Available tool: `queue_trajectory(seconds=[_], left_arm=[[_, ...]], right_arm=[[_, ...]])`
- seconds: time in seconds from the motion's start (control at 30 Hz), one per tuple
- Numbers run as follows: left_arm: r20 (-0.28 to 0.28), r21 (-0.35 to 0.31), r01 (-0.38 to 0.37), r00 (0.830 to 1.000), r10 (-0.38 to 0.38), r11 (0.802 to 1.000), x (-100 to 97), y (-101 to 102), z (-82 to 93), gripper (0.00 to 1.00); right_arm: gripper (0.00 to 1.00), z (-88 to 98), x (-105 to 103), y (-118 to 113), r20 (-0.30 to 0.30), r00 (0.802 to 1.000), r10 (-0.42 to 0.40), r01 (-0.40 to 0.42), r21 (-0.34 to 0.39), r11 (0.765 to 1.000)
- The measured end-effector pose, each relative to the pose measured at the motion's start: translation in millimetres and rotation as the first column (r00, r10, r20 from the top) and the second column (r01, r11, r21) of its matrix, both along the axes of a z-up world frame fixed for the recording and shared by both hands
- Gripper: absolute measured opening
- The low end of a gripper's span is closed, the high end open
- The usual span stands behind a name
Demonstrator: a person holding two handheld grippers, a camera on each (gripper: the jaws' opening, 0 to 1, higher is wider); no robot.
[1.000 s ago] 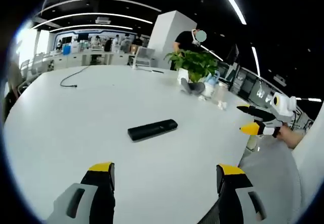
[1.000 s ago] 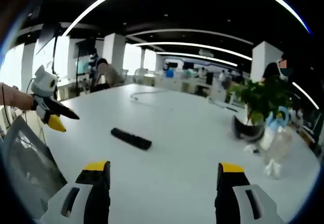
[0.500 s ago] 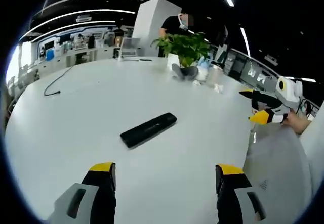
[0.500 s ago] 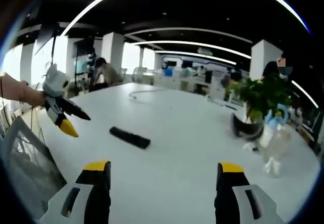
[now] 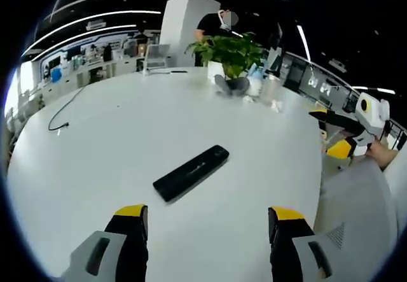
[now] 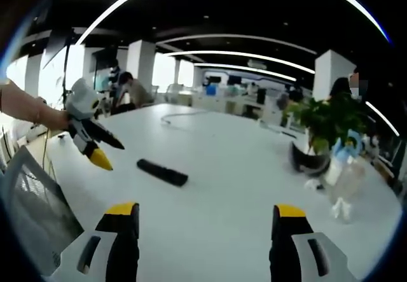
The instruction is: Press the specified remote control buttons in sequence, fully releasing each button before pressing the next.
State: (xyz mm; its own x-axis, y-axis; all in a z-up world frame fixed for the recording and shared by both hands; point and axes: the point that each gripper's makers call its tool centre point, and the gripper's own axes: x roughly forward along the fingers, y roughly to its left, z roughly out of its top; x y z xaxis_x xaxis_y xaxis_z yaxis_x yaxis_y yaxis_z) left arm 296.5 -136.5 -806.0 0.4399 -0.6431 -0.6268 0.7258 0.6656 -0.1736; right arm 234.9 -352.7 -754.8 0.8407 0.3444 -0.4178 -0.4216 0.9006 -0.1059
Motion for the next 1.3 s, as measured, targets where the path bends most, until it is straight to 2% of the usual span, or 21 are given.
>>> queue_trajectory(seconds=[0.37,1.3], left_arm=[[-0.002,0.042,0.031,1.000,-0.031,0.999,7.8,-2.1,-8.8,0.81],[-0.067,0.055,0.043,0.997,-0.039,0.998,38.0,-0.5,-18.0,0.81]], right_arm=[[0.84,-0.5,-0.1,-0.8,-0.002,1.000,-0.004,0.004,0.001,1.000],[0.82,-4.2,-1.2,0.1,-0.022,1.000,0.001,-0.001,-0.005,1.000]])
